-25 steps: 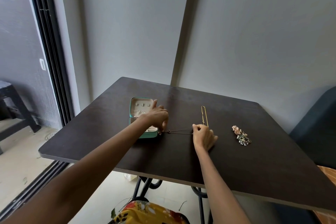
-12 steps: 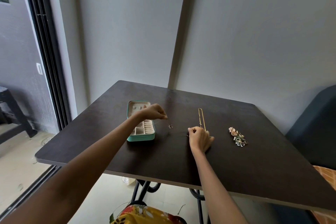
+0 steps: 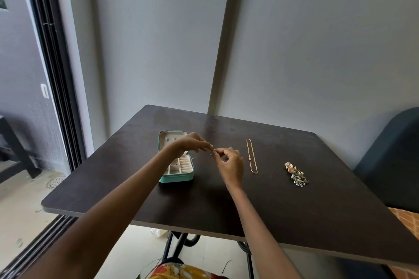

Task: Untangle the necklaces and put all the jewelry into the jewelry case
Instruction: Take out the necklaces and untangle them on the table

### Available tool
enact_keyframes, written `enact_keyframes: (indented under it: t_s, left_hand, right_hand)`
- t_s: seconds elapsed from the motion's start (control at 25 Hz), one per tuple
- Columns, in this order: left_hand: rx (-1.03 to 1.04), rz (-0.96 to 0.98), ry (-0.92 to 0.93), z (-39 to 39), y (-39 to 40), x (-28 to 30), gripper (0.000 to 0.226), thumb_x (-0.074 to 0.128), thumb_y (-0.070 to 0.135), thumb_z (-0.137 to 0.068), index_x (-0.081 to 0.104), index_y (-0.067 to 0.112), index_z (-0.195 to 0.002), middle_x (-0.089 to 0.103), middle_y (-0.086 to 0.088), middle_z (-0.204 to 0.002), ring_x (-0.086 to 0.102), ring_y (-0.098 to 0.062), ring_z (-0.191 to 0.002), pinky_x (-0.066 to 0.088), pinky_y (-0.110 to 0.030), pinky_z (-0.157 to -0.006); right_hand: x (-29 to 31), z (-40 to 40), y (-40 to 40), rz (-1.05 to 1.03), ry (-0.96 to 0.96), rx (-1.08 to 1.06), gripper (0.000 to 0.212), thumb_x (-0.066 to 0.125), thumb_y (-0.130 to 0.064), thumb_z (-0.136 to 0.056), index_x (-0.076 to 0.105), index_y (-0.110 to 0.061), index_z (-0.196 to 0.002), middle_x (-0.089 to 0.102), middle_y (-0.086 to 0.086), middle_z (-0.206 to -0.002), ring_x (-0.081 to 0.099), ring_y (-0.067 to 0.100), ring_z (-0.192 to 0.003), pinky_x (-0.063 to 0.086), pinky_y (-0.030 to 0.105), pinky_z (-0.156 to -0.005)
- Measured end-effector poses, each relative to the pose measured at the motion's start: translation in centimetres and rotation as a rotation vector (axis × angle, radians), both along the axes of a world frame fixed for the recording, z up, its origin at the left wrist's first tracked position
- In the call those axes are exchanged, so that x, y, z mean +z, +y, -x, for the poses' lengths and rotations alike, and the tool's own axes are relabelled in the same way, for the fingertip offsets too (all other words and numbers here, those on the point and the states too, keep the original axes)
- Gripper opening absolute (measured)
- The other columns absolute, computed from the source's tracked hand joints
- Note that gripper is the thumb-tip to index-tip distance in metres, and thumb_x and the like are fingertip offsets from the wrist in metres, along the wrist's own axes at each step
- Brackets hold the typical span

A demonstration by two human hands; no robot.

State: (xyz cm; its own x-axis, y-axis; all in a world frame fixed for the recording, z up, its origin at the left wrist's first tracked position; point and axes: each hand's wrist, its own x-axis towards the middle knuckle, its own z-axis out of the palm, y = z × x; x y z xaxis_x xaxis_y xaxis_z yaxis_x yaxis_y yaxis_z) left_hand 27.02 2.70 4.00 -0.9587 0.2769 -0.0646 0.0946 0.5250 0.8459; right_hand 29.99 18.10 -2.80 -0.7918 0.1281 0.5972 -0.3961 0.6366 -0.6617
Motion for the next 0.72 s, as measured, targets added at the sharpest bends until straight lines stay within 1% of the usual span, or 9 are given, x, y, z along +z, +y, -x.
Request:
enact_keyframes:
  t_s: [0.12,0.28,0.4,0.48,0.56,0.6,0.64,0.68,0.72]
  left_hand:
    - [0.015,0.024,-0.006,-0.2,0.0,0.1,0.033,0.058,0.026,-0.091,0.065,0.003,-0.113,0.062,-0.004,-0.097,0.051,-0.004,-0.074,0.04,-0.011,-0.061]
    - [0.027,0.02,-0.011,-0.3,-0.5,0.3,0.035,0.058,0.03,-0.092,0.065,0.005,-0.116,0.064,-0.006,-0.105,0.051,-0.004,-0.075,0.04,-0.011,-0.061]
    - [0.009,-0.003,-0.006,-0.3,-0.9,0.4,0.034,0.059,0.028,-0.091,0.065,0.007,-0.116,0.064,-0.005,-0.104,0.051,-0.002,-0.075,0.04,-0.012,-0.062]
    - [-0.006,-0.007,-0.006,-0.5,-1.1,0.5,0.032,0.058,0.027,-0.092,0.065,0.007,-0.115,0.062,-0.001,-0.1,0.051,-0.001,-0.074,0.04,-0.011,-0.061]
    - [-0.006,-0.027,-0.004,-0.6,-1.5,0.3,0.032,0.058,0.026,-0.092,0.065,0.005,-0.115,0.064,-0.004,-0.103,0.053,-0.002,-0.077,0.042,-0.009,-0.061]
    - [0.001,-0.049,-0.001,-0.5,-1.7,0.2,0.032,0.058,0.025,-0.092,0.065,0.003,-0.114,0.066,-0.007,-0.108,0.055,-0.005,-0.082,0.043,-0.01,-0.064]
    - [0.004,-0.072,0.0,-0.4,-2.0,0.0,0.032,0.058,0.024,-0.092,0.065,0.002,-0.113,0.066,-0.01,-0.112,0.057,-0.008,-0.088,0.044,-0.012,-0.067]
    - [0.007,-0.097,-0.002,-0.4,-2.3,0.0,0.031,0.058,0.023,-0.092,0.065,0.001,-0.112,0.066,-0.01,-0.111,0.057,-0.009,-0.091,0.044,-0.014,-0.069]
    - [0.003,-0.116,-0.003,-0.5,-2.5,0.0,0.03,0.058,0.023,-0.092,0.066,0.001,-0.111,0.066,-0.009,-0.107,0.056,-0.009,-0.088,0.043,-0.015,-0.069]
  right_hand:
    - [0.3,0.0,-0.3,0.017,0.012,0.002,0.016,0.069,-0.04,-0.081,0.072,-0.025,-0.084,0.066,-0.012,-0.082,0.05,0.007,-0.079,0.044,0.035,-0.076]
    - [1.2,0.4,-0.5,0.013,-0.007,0.013,0.01,0.071,-0.033,-0.081,0.073,-0.023,-0.082,0.066,-0.012,-0.08,0.049,0.008,-0.078,0.044,0.033,-0.073]
    - [2.0,0.6,-0.4,0.118,-0.082,0.078,0.004,0.07,-0.024,-0.082,0.073,-0.023,-0.079,0.065,-0.013,-0.077,0.053,0.01,-0.08,0.041,0.018,-0.066]
    - [2.7,0.6,-0.2,0.224,-0.155,0.134,0.009,0.068,-0.02,-0.083,0.071,-0.023,-0.074,0.065,-0.012,-0.073,0.055,0.004,-0.076,0.04,0.012,-0.062]
    - [3.4,0.6,-0.1,0.375,-0.234,0.199,0.014,0.066,-0.016,-0.084,0.068,-0.021,-0.071,0.065,-0.009,-0.07,0.055,0.002,-0.069,0.042,0.011,-0.061]
    - [3.6,0.8,0.1,0.413,-0.266,0.221,0.015,0.065,-0.015,-0.084,0.068,-0.02,-0.07,0.065,-0.007,-0.071,0.056,0.003,-0.07,0.043,0.012,-0.062]
    - [3.8,0.9,0.4,0.404,-0.29,0.24,0.016,0.065,-0.015,-0.085,0.067,-0.02,-0.07,0.066,-0.006,-0.072,0.057,0.005,-0.072,0.044,0.013,-0.064]
    - [3.8,1.1,0.6,0.351,-0.307,0.252,0.016,0.065,-0.016,-0.085,0.068,-0.021,-0.07,0.066,-0.006,-0.072,0.058,0.005,-0.073,0.044,0.015,-0.067]
    - [3.8,1.1,0.7,0.286,-0.318,0.257,0.013,0.067,-0.018,-0.084,0.069,-0.022,-0.072,0.067,-0.006,-0.074,0.059,0.006,-0.073,0.045,0.018,-0.068]
